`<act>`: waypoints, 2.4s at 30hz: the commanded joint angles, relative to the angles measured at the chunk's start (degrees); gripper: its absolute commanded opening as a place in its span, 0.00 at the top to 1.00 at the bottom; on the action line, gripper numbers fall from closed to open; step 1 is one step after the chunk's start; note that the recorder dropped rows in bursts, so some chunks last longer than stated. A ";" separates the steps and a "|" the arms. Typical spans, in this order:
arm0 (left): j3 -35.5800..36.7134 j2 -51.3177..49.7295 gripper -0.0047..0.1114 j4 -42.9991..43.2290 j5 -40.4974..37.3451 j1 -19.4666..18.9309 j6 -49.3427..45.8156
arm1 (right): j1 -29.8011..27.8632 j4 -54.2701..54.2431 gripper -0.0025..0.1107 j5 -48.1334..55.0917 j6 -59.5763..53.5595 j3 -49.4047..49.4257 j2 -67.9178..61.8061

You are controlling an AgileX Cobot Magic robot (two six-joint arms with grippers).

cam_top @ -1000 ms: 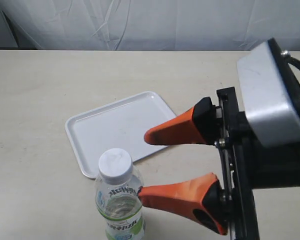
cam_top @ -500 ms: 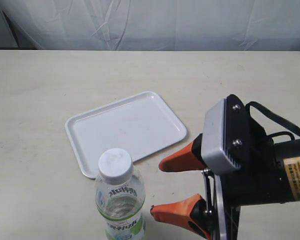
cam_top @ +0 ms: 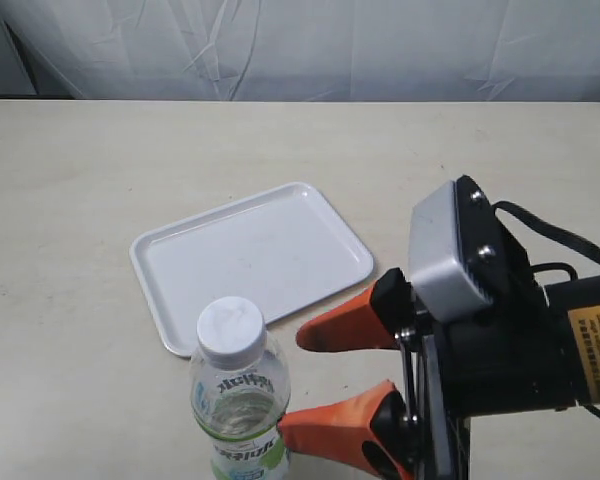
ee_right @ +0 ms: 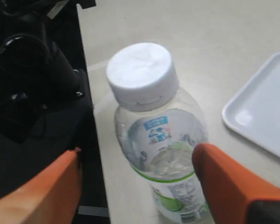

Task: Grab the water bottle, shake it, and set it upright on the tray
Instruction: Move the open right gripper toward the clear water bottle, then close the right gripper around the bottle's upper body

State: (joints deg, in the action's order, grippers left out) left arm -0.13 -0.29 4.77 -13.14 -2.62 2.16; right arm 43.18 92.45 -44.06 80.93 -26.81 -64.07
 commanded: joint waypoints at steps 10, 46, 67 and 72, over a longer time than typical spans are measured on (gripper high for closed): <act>0.13 0.29 0.96 0.05 0.24 -0.08 0.45 | 0.29 -0.23 0.36 -1.09 -1.50 0.13 -0.16; 0.13 0.29 0.96 0.05 0.24 -0.08 0.45 | 0.29 -9.62 0.05 -0.61 -17.02 0.13 -10.01; 0.13 0.29 0.96 0.05 0.24 -0.08 0.45 | 0.29 -18.00 0.05 -6.44 -29.97 0.13 -19.11; 0.13 0.29 0.96 0.05 0.24 -0.08 0.45 | 0.29 -20.25 0.05 -9.12 -31.92 0.13 -21.83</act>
State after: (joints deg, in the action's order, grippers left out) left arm -0.13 -0.29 4.77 -13.14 -2.62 2.16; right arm 43.39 73.43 -52.07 50.45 -26.81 -85.17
